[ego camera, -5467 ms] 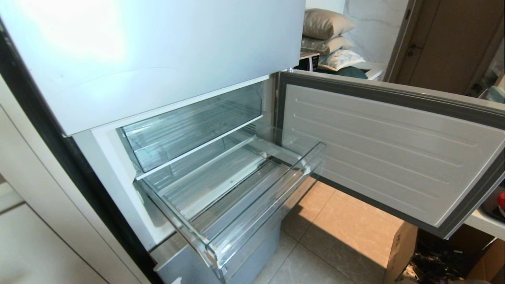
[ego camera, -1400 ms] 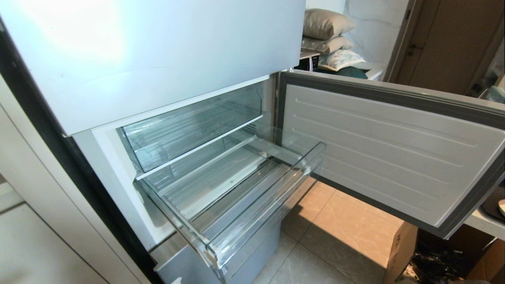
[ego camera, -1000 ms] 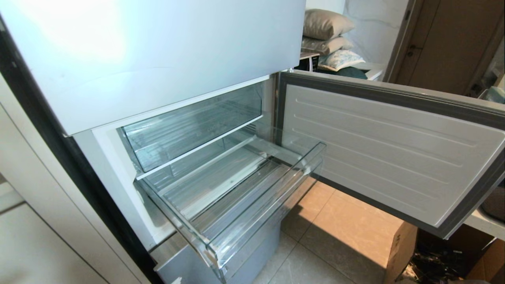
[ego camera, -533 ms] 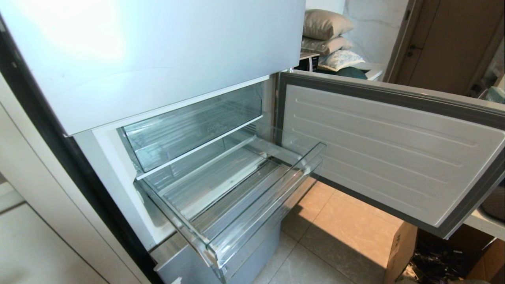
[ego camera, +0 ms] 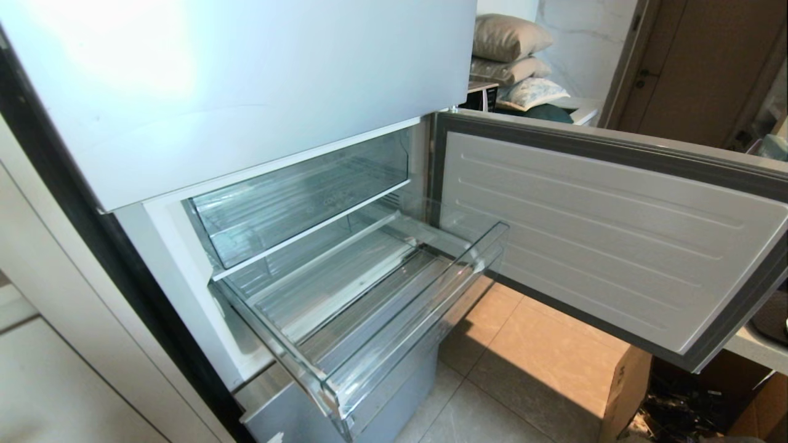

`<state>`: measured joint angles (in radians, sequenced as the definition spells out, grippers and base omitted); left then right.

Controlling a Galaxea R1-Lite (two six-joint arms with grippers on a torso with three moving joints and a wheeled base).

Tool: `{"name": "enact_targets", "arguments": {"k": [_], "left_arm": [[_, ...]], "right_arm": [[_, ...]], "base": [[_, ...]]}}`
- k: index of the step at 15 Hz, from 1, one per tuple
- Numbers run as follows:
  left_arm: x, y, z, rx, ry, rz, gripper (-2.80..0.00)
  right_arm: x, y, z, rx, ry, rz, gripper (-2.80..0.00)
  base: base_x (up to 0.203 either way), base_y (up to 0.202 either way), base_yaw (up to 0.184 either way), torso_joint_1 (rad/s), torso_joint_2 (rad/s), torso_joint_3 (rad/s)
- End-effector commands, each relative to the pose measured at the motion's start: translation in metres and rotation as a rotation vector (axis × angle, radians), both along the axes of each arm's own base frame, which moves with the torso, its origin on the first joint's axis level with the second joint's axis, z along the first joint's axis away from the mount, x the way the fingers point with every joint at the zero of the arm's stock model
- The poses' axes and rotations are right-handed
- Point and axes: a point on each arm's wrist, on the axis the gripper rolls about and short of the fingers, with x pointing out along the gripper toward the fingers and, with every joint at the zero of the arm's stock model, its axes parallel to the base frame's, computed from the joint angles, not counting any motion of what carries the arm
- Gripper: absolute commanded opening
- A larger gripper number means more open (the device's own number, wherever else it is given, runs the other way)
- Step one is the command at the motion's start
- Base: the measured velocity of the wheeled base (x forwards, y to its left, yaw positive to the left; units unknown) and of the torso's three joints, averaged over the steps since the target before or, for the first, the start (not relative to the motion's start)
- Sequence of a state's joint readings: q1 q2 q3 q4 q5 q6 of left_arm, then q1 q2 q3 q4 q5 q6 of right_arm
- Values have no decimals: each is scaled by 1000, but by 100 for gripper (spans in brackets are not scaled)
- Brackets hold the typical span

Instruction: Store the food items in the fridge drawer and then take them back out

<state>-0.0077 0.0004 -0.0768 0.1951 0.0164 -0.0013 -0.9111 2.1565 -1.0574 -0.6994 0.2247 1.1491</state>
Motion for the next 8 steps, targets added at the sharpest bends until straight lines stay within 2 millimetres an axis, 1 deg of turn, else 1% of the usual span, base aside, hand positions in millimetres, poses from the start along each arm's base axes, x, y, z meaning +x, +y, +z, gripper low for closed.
{"name": "enact_targets", "arguments": {"k": [1, 3, 5, 8], "left_arm": [[0, 0, 0, 0, 1, 0, -280], [0, 0, 0, 0, 1, 1, -280], [0, 0, 0, 0, 1, 1, -280], [0, 0, 0, 0, 1, 0, -280]], "right_arm": [[-3, 4, 13, -21, -25, 1, 0], [-12, 12, 28, -36, -33, -1, 0], [-28, 24, 43, -63, -29, -8, 0], [-57, 52, 65, -100, 31, 3, 0]], "base": [[0, 0, 0, 0, 0, 0], [0, 0, 0, 0, 0, 0], [0, 0, 0, 0, 0, 0], [0, 0, 0, 0, 0, 0]]}}
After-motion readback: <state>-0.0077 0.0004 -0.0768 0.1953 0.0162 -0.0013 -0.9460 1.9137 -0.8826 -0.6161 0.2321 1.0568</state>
